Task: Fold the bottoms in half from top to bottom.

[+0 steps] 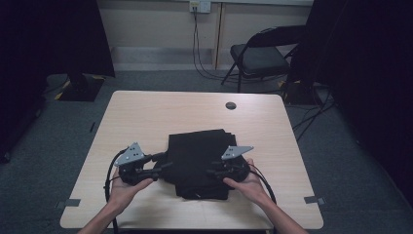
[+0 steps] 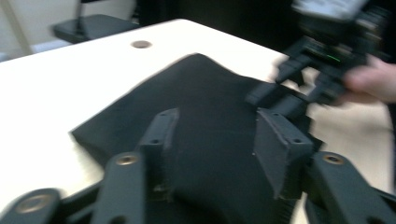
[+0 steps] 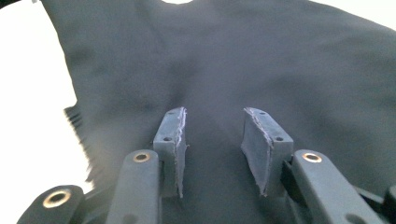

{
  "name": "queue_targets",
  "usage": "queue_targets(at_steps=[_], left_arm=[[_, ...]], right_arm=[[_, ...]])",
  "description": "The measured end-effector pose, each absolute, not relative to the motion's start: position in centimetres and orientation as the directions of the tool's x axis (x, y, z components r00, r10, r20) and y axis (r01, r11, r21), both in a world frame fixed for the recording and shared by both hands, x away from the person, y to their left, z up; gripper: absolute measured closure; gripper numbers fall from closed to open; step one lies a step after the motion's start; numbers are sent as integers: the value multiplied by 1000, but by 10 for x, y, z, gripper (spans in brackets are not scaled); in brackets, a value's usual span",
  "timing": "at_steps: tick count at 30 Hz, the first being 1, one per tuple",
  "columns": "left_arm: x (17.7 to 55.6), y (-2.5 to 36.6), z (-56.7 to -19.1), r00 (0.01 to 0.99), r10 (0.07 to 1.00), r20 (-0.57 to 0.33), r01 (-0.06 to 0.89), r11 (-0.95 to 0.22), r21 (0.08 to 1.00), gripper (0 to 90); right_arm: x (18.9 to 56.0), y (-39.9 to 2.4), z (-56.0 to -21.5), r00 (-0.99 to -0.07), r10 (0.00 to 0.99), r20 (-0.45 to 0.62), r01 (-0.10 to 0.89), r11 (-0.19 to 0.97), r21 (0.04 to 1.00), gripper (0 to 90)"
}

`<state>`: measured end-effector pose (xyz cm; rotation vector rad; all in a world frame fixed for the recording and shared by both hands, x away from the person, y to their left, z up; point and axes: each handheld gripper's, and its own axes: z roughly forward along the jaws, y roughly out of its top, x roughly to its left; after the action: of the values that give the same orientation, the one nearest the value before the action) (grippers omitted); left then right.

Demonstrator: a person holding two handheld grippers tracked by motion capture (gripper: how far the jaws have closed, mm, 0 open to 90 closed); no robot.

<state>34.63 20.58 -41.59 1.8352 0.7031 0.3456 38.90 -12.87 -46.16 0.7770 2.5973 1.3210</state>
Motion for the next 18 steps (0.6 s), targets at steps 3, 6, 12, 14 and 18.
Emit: queue_targets(at_steps=[3,6,12,14,18], left_arm=[[351,205,-415,760,643,-95,312,-233,921,489],[357,189,-423,802,584,-126,356,-297,886,495],[364,149,-448,845,517,-136,389,-421,819,508],[368,134,-459,860,494,-126,398,-496,772,511],[370,134,-470,860,485,-160,426,-506,750,508]], right_arm=[[377,-132,-465,-872,477,111,377,510,773,573],[368,-134,-475,-877,473,87,370,547,750,548],[357,-128,-479,-884,460,89,367,561,742,516],[349,-122,-478,-899,427,97,353,575,738,495],[349,-123,-471,-901,420,107,349,558,753,468]])
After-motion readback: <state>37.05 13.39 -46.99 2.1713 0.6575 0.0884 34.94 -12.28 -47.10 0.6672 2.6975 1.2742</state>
